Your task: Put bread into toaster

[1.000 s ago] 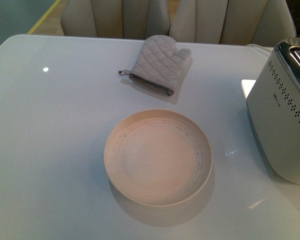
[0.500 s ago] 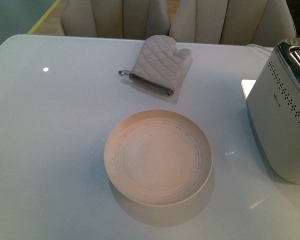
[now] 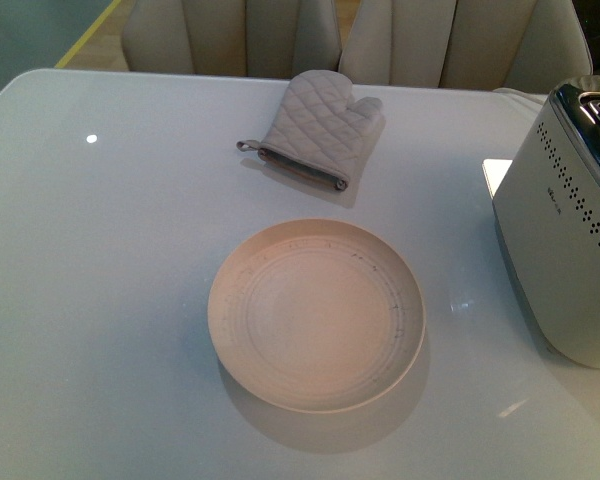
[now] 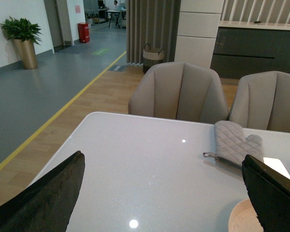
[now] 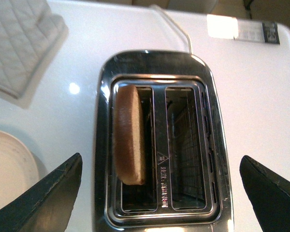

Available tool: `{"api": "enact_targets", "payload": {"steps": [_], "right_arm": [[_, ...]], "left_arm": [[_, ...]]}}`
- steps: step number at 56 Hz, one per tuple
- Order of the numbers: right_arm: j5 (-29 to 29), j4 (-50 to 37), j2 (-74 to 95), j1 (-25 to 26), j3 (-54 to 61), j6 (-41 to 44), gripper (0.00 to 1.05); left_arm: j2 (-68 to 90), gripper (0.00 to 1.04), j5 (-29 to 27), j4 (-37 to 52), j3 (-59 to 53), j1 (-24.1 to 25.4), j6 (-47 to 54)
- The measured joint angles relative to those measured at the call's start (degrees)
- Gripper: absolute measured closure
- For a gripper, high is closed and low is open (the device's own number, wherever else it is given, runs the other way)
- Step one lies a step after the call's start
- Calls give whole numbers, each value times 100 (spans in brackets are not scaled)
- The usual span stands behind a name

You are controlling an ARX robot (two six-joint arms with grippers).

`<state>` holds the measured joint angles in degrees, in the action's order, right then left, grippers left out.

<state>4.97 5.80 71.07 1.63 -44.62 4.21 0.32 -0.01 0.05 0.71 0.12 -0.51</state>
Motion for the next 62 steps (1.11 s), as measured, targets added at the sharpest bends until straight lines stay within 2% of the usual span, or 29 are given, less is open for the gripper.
{"api": "enact_targets", "payload": {"steps": [11, 16, 20, 23, 27, 34, 41, 62], "right_arm": [[-87, -511, -1543, 214, 881, -208, 9], [-815, -2291, -1818, 302, 1622, -315, 24], [-914, -3220, -1969, 260, 2159, -334, 36], [-887, -3480, -2096, 227, 2433, -339, 45], [-533, -3582, -2317, 2, 2723, -358, 57], [-514, -3635, -2704, -133, 3182, -358, 83], [-501, -3622, -3029, -138, 3467, -345, 103], [-498, -3206, -3985, -142, 4015, -378, 103]], "left_arm": [[-2, 7, 0, 0, 0, 0, 2], [-2, 7, 0, 2, 0, -2, 2], [-2, 7, 0, 0, 0, 0, 2], [-2, 7, 0, 0, 0, 0, 2], [-2, 7, -2, 0, 0, 0, 2], [-2, 7, 0, 0, 0, 0, 2], [-2, 7, 0, 0, 0, 0, 2], [-2, 7, 0, 0, 0, 0, 2]]}}
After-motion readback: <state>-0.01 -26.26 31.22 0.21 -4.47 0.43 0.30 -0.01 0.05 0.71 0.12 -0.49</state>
